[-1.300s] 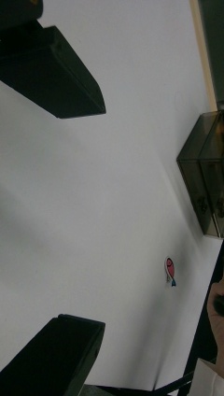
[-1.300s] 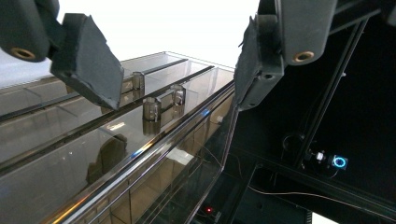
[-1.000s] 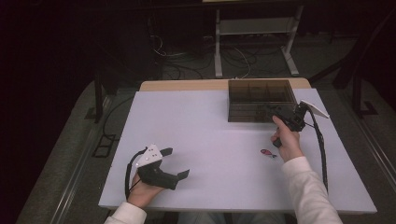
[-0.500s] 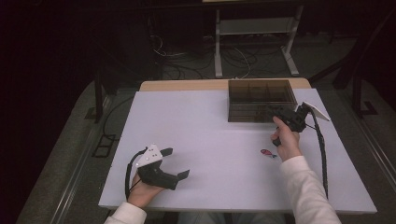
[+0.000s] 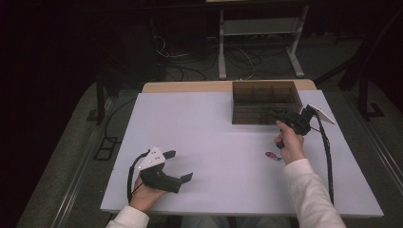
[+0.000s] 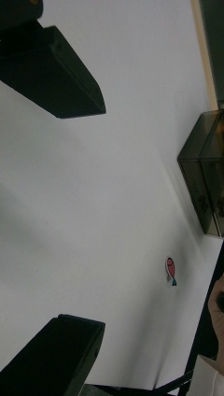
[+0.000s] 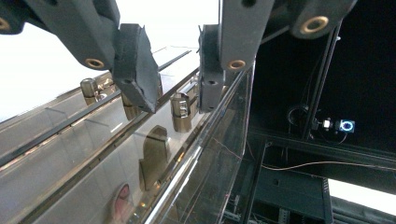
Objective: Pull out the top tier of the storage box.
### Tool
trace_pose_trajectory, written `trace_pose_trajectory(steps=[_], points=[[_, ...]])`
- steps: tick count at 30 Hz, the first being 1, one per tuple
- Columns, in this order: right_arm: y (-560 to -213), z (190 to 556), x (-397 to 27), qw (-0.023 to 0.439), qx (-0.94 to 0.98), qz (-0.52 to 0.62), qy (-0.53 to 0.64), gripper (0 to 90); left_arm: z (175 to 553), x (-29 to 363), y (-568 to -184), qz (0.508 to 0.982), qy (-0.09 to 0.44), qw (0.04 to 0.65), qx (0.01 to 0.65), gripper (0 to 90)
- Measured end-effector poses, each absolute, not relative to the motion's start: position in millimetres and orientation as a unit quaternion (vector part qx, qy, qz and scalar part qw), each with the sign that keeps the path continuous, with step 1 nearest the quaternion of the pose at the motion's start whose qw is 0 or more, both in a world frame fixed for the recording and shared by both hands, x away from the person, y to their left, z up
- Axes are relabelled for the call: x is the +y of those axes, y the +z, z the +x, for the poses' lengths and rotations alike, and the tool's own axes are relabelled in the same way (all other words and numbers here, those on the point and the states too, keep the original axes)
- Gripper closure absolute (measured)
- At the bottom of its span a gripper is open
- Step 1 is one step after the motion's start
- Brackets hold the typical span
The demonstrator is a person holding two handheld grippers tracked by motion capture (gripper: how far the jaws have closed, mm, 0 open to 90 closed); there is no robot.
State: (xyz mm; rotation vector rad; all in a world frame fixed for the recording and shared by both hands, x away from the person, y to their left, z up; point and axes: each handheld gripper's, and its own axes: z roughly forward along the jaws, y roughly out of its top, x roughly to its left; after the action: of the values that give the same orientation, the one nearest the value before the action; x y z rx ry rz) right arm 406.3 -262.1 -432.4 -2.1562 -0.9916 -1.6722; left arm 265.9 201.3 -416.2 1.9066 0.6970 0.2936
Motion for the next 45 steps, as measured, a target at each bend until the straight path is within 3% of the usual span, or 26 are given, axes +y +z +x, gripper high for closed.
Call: trace_pose_trajectory(steps=[11,38,45], points=[[-434.8,408.3,-261.6,0.127,-0.335,-0.732,-0.579,79.6,265.8,201.1,-416.1,0.795,0.122,0.519,0.29,0.0],[-438.9,412.5,-268.1,0.17,-0.321,-0.726,-0.584,81.2,265.6,200.8,-416.2,0.796,0.122,0.518,0.289,0.0],[-436.8,410.1,-267.6,0.163,-0.331,-0.727,-0.579,81.1,265.4,201.2,-416.1,0.795,0.123,0.519,0.289,0.0]])
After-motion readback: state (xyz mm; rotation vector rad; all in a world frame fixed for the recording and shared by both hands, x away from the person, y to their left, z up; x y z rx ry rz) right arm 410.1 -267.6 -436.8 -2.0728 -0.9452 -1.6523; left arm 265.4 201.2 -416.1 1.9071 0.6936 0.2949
